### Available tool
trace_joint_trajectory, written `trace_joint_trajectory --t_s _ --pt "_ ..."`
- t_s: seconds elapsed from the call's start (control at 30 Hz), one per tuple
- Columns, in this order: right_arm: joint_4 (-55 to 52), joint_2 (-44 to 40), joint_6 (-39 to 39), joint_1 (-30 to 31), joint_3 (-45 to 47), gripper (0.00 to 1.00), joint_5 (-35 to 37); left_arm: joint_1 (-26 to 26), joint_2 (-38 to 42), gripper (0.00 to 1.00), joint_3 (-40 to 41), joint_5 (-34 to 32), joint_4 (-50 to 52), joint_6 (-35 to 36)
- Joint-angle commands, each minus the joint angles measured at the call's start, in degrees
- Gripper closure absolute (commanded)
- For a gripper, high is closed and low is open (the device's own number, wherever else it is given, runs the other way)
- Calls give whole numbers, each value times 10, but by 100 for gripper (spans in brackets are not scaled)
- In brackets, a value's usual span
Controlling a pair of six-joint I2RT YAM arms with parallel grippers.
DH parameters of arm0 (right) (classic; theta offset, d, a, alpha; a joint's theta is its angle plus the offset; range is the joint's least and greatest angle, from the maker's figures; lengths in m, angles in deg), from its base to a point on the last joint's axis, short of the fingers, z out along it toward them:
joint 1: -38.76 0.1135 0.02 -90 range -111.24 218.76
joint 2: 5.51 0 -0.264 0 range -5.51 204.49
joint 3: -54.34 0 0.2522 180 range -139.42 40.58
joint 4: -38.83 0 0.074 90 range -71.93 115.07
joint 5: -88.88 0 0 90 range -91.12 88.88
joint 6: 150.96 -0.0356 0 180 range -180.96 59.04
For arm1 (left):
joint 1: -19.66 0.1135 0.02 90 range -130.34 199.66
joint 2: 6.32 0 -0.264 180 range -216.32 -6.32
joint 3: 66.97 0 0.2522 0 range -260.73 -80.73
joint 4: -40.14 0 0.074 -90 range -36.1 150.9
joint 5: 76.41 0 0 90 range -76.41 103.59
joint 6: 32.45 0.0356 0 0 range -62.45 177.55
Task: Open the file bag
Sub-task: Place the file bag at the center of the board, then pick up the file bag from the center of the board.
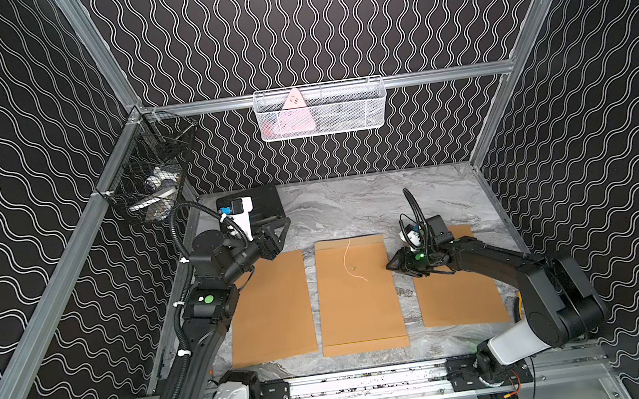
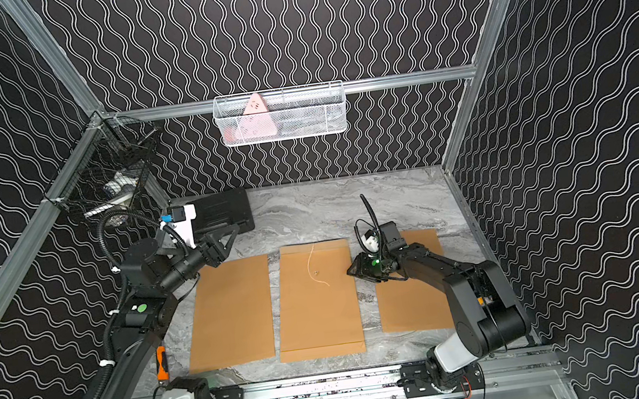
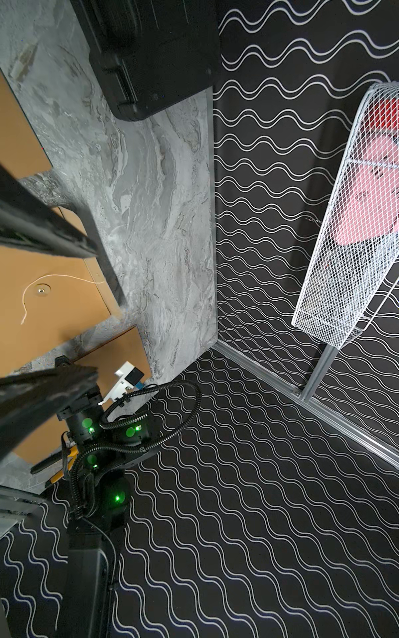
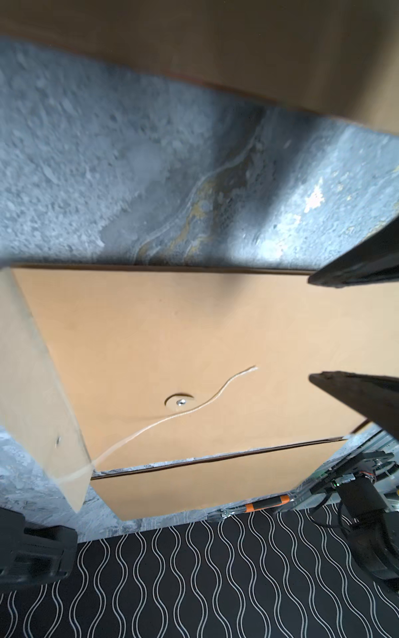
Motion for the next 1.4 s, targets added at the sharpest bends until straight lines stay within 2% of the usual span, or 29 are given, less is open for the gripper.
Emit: trace_joint_trajectory --t_s 0.0,0.2,0.4,0.57,0.83,0.9,1.1,1.37 --pt "-15 -5 8 -1 -1 58 14 1 -1 45 -1 -5 -6 12" --pt "-36 -23 11 -1 -6 57 33 1 -3 45 -10 -14 21 17" --pt "-73 -62 3 10 -26 56 64 1 -22 44 -40 -57 148 43" --pt "-111 -70 -36 86 -76 53 117 1 -63 42 -83 -127 303 73" --pt "-88 -41 -152 209 -119 49 156 5 -131 36 -151 -219 469 101" --pt "-76 -31 -170 231 -128 48 162 16 -152 35 -161 -224 485 109" --pt "-22 11 -231 280 -146 45 170 92 -225 35 -169 -178 491 110" --pt "36 104 -281 345 -209 44 167 125 -285 34 -163 -216 486 115"
